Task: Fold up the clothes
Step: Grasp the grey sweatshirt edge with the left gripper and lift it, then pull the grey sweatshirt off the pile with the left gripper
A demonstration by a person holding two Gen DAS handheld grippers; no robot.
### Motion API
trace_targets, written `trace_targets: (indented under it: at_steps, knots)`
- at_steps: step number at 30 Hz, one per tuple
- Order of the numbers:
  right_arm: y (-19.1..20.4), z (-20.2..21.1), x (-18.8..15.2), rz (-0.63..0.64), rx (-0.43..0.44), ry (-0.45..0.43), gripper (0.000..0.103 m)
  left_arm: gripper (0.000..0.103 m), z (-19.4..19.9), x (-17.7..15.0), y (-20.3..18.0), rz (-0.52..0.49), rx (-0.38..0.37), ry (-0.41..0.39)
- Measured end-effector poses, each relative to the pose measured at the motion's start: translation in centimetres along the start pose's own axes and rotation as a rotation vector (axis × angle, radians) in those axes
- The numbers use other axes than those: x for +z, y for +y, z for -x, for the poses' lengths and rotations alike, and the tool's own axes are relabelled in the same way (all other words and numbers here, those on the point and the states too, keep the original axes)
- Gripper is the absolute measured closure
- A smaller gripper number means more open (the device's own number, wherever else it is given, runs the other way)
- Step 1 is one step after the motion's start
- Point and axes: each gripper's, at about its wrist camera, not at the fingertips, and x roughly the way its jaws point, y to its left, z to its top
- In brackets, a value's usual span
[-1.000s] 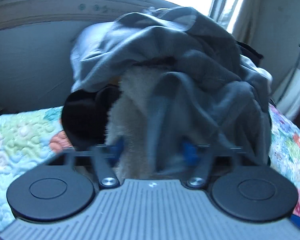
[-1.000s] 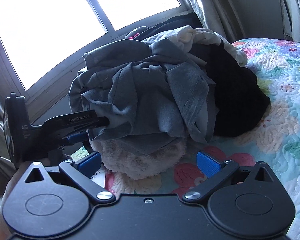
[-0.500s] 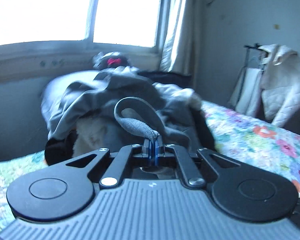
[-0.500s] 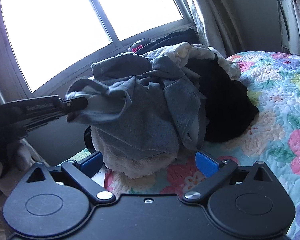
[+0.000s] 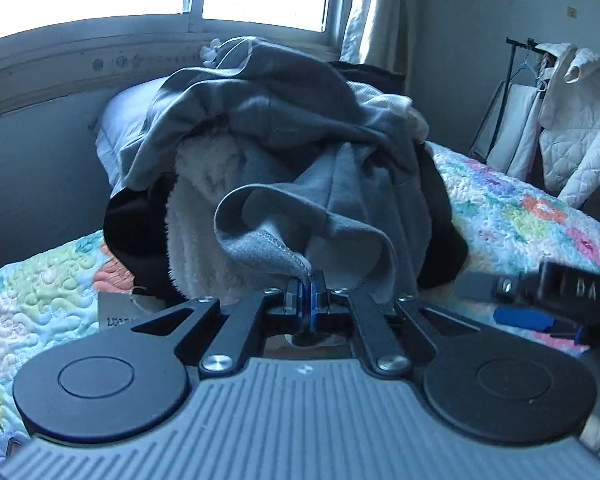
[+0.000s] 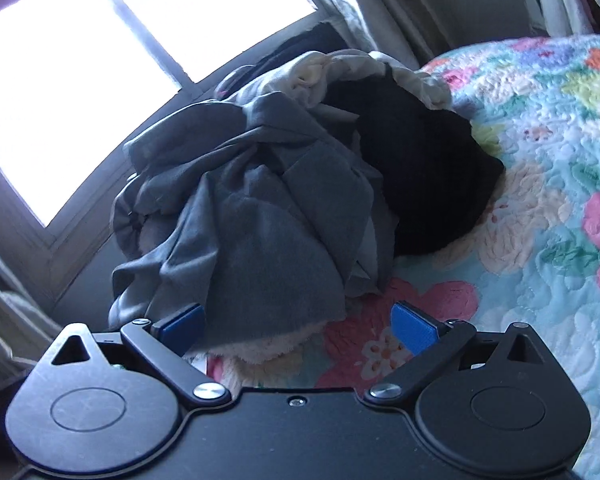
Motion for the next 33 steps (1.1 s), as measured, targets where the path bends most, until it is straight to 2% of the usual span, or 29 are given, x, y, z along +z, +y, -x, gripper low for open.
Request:
trace_targets:
  at_steps: [3, 6, 9, 12, 13, 14, 15, 16, 17, 20, 23, 28, 33]
  knots:
    - [-0.7, -2.7, 0.6, -0.087, 0.011, 0.012, 0.001, 0.1, -0.9, -1.8, 1.8, 0.027, 0.018, 0.012]
    - [0.1, -5.3, 0.6, -0.048, 0.017, 0.034, 0.001, 0.1, -2.4, -2.9, 2.8, 0.046, 0.002, 0.048]
    - [0.8, -7.9, 0.7, -0.02, 0.001, 0.044, 0.001, 0.1, -3.1, -3.1, 3.1, 0.047, -0.019, 0.045]
    - [1.4, -10.0, 0.8, 0.0, 0.029, 0.057, 0.005, 0.1, -3.4, -3.1, 3.3, 0.05, -0.031, 0.038]
    - [1.7, -10.4, 0.7, 0.019, 0.037, 0.056, 0.022, 0.1, -3.5, -3.1, 3.5, 0.055, -0.035, 0.04]
    - [2.1, -10.6, 0.6, 0.039, 0.038, 0.054, 0.046, 0.1, -3.6, -3.1, 3.6, 0.061, -0.038, 0.041]
    - [2.3, -10.6, 0.4, 0.061, 0.029, 0.05, 0.058, 0.1, -3.6, -3.1, 3.7, 0.068, -0.042, 0.044]
    - [2.6, -10.4, 0.2, 0.081, 0.027, 0.043, 0.08, 0.1, -3.7, -3.1, 3.8, 0.077, -0.048, 0.048]
    - [2.9, -9.9, 0.0, 0.098, 0.033, 0.03, 0.087, 0.1, -3.7, -3.1, 3.9, 0.084, -0.052, 0.051]
    - [3.8, -7.3, -0.7, 0.143, 0.034, -0.017, 0.088, 0.1, -3.4, -2.9, 3.8, 0.085, -0.052, 0.044]
    - [4.2, -3.9, -0.9, 0.13, 0.083, -0.053, 0.089, 0.1, -3.0, -2.8, 3.6, 0.087, -0.066, 0.043]
    - [5.0, 1.4, -0.9, 0.115, 0.126, -0.088, 0.089, 0.1, -1.2, -2.3, 2.6, 0.117, -0.183, 0.052]
    - [4.9, 6.6, -1.9, 0.107, 0.121, -0.129, 0.09, 0.1, 2.0, -1.7, -0.4, 0.016, -0.253, 0.011]
